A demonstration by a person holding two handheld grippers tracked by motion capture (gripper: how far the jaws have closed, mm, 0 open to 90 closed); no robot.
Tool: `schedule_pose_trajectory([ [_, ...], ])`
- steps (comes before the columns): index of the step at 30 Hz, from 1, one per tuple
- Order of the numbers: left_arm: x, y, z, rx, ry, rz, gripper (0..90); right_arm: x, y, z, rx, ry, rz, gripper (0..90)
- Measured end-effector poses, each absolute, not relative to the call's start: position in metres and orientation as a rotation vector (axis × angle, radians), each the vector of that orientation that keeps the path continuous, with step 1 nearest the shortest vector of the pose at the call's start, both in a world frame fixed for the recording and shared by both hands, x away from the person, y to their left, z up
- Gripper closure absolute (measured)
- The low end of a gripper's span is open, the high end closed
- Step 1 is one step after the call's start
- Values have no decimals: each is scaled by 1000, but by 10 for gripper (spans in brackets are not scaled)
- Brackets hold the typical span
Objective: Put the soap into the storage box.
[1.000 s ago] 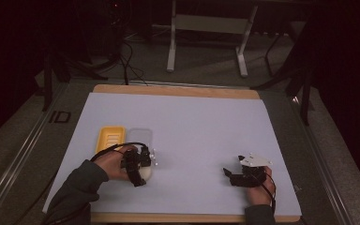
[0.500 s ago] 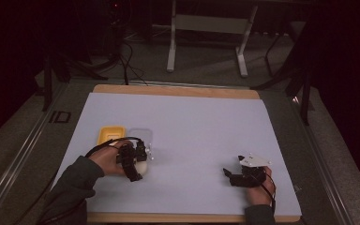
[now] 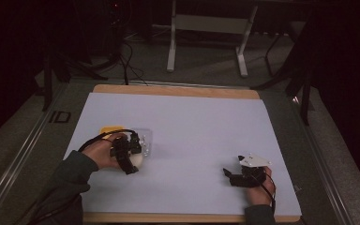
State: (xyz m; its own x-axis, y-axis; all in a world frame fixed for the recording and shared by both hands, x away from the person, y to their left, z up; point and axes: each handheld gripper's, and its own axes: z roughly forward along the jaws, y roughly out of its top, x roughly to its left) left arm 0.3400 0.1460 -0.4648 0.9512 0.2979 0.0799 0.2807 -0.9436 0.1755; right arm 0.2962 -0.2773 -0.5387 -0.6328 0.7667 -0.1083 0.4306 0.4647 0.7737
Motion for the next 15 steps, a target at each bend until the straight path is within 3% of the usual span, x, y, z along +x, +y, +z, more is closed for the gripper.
schedule_pose_trajectory([
  [15,360,164,-457,2921,549,158,249,296,-277,-539,999,2271,1016,185],
])
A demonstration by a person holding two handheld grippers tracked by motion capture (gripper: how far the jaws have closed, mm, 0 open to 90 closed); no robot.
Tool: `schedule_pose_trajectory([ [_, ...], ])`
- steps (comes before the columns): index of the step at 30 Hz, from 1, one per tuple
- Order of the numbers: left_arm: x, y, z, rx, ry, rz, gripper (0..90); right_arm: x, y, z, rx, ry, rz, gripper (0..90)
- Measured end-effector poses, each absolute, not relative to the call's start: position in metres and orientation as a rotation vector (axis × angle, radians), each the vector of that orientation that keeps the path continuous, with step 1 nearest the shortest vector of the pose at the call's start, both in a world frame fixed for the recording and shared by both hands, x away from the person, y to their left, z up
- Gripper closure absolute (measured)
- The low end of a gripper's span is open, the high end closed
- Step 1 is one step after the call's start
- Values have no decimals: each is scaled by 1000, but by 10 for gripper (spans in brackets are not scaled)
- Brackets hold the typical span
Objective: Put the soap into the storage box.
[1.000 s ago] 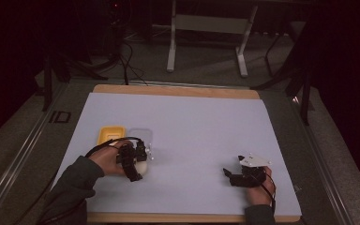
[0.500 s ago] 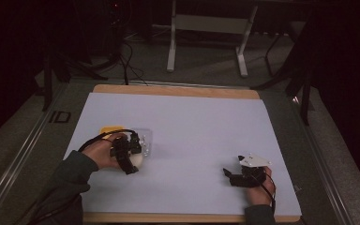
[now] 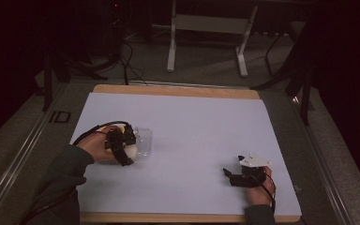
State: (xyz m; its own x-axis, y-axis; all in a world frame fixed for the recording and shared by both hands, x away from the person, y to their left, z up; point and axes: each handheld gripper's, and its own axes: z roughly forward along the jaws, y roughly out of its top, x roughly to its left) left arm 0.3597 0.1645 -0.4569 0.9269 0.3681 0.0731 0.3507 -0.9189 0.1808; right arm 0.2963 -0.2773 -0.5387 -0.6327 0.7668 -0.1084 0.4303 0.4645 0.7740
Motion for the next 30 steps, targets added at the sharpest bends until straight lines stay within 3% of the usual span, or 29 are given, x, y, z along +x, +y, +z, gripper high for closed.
schedule_pose_trajectory([
  [30,379,188,-460,2855,932,231,249,296,-277,-539,995,2273,1011,185],
])
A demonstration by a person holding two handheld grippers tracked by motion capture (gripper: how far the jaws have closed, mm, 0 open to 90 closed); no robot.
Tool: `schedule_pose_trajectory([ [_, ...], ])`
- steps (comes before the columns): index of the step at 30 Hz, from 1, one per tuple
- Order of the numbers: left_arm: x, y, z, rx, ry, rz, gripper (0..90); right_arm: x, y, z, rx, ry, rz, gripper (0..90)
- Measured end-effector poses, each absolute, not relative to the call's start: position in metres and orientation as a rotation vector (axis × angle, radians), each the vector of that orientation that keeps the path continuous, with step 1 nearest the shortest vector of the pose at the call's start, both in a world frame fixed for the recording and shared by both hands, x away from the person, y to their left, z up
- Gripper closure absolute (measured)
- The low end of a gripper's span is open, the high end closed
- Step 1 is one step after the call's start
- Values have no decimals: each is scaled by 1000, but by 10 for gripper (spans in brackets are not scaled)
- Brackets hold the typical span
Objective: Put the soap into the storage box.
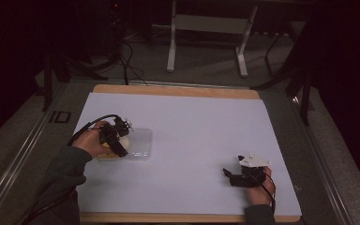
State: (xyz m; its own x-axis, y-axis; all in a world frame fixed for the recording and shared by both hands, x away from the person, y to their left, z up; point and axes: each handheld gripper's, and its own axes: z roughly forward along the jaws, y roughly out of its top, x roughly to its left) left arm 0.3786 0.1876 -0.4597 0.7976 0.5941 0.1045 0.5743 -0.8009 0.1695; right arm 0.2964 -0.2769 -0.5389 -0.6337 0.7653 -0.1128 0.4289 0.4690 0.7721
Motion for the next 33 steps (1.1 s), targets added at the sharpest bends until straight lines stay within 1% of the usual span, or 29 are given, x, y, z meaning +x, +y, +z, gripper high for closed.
schedule_pose_trajectory([
  [11,386,199,-459,2767,1077,227,249,296,-277,-539,996,2273,1011,185],
  [13,386,199,-459,2767,1077,227,249,296,-277,-539,996,2273,1011,185],
  [17,389,205,-460,2765,1136,240,249,296,-277,-539,995,2274,1010,185],
  [29,397,215,-462,2696,1274,258,250,296,-277,-539,997,2272,1012,185],
  [33,399,217,-463,2684,1289,258,249,296,-277,-539,996,2273,1013,185],
])
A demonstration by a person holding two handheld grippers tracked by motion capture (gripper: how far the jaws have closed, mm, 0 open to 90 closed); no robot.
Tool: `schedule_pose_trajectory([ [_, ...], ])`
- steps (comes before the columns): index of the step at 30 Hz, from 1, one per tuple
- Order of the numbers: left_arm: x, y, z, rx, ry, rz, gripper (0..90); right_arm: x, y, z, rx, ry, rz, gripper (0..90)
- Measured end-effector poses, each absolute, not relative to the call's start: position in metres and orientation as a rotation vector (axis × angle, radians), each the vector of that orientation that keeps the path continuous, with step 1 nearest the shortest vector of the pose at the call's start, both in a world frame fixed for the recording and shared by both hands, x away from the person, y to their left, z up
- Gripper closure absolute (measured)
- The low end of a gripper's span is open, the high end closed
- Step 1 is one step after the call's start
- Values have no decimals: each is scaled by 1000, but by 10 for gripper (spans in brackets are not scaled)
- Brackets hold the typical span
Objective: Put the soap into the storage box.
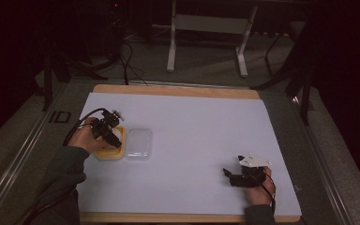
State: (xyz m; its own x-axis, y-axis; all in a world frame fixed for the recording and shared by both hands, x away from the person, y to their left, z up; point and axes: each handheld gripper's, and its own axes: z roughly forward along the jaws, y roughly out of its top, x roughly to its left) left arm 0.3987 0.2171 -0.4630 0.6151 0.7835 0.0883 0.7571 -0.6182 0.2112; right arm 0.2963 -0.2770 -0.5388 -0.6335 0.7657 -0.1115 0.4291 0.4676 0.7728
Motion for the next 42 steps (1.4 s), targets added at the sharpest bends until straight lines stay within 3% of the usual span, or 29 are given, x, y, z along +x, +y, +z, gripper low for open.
schedule_pose_trajectory([
  [17,408,219,-468,2739,1257,324,249,296,-277,-539,996,2271,1012,185],
  [42,412,223,-482,2802,1151,226,249,296,-276,-539,990,2275,1006,185],
])
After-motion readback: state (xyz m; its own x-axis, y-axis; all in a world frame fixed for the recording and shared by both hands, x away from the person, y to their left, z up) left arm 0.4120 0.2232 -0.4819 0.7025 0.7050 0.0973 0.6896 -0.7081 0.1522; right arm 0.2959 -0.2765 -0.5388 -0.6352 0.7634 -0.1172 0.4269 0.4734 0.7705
